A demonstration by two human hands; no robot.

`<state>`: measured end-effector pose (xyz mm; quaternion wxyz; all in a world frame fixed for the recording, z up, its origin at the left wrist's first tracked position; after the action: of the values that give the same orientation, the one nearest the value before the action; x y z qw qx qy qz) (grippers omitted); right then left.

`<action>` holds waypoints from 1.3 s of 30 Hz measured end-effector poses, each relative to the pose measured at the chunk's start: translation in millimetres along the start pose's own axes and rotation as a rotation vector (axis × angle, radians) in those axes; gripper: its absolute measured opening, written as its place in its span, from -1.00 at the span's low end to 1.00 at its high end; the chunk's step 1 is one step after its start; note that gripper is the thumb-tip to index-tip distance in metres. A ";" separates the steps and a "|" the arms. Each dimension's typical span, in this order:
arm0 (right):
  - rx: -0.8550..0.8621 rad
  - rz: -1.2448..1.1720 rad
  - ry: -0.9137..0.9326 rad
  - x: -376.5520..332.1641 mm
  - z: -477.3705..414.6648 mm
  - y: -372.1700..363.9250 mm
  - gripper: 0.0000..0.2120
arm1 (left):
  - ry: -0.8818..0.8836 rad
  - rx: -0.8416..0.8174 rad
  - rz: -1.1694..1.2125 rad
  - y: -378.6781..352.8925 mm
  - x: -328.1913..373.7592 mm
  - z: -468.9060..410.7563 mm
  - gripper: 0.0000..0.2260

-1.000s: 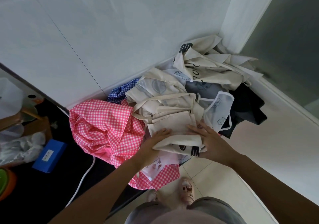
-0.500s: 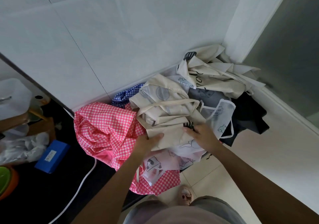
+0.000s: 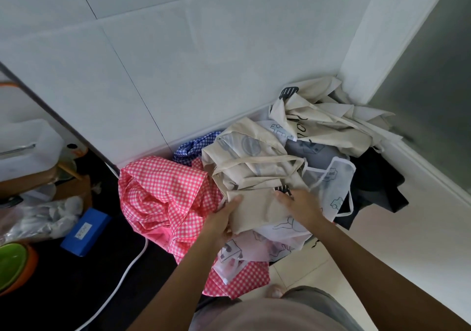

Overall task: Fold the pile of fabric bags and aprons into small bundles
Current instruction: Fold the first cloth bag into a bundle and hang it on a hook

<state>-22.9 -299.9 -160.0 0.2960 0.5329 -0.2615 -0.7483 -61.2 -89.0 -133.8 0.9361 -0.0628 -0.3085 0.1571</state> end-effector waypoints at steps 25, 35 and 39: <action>0.298 -0.118 0.442 -115.3 93.0 54.6 -0.08 | -0.224 -0.627 0.209 -59.0 40.9 84.9 -0.63; -0.107 -0.657 0.142 -118.9 82.6 82.0 -0.63 | -0.692 -0.321 -0.188 -66.3 49.3 96.2 -0.66; -0.132 -0.721 0.118 -111.5 82.2 78.0 -0.71 | -0.871 -0.123 -0.315 -63.4 45.1 92.0 -0.50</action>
<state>-59.7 -266.8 -8.9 0.0615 0.6130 0.0093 -0.7876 -65.6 -131.9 -21.3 0.7263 0.0015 -0.6874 0.0063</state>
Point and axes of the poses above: each hand's wrist, its own z-axis away from the middle knuckle, its own y-axis out of the back of the hand, x = y × z, the point moved 3 cm from there along -z, towards the middle knuckle, and after that the axes turned 1 degree about y, right-handed, at the moved point
